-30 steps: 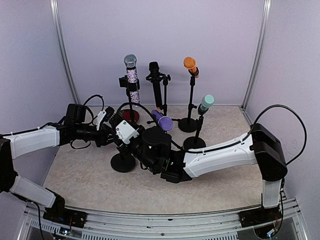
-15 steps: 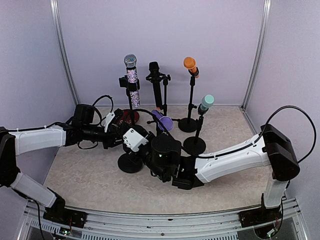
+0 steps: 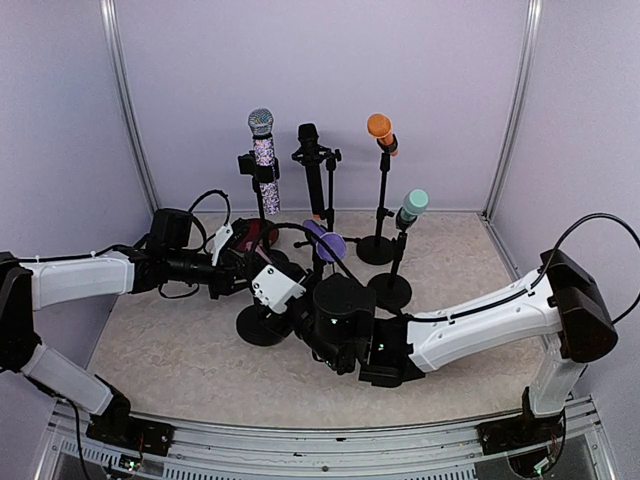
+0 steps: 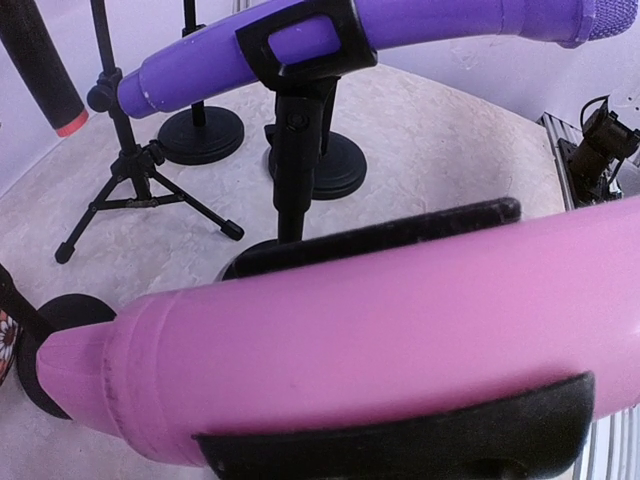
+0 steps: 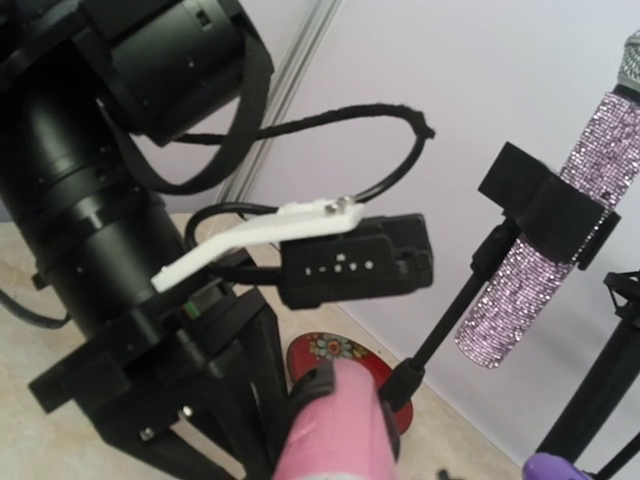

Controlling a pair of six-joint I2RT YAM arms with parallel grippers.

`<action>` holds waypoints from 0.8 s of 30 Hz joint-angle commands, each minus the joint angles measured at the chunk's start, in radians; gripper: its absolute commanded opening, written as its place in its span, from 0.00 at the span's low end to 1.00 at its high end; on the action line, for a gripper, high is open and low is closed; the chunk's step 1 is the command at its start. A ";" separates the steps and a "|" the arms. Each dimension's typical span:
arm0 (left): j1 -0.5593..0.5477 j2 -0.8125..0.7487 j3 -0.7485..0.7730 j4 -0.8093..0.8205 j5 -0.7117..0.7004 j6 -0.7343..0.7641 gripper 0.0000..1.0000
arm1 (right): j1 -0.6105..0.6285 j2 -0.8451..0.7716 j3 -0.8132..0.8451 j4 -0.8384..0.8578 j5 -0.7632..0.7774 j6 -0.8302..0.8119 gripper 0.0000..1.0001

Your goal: Remove the microphone from the stand

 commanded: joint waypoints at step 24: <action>0.074 0.025 -0.033 -0.003 -0.301 -0.009 0.00 | 0.175 -0.277 -0.041 0.115 0.030 -0.017 0.00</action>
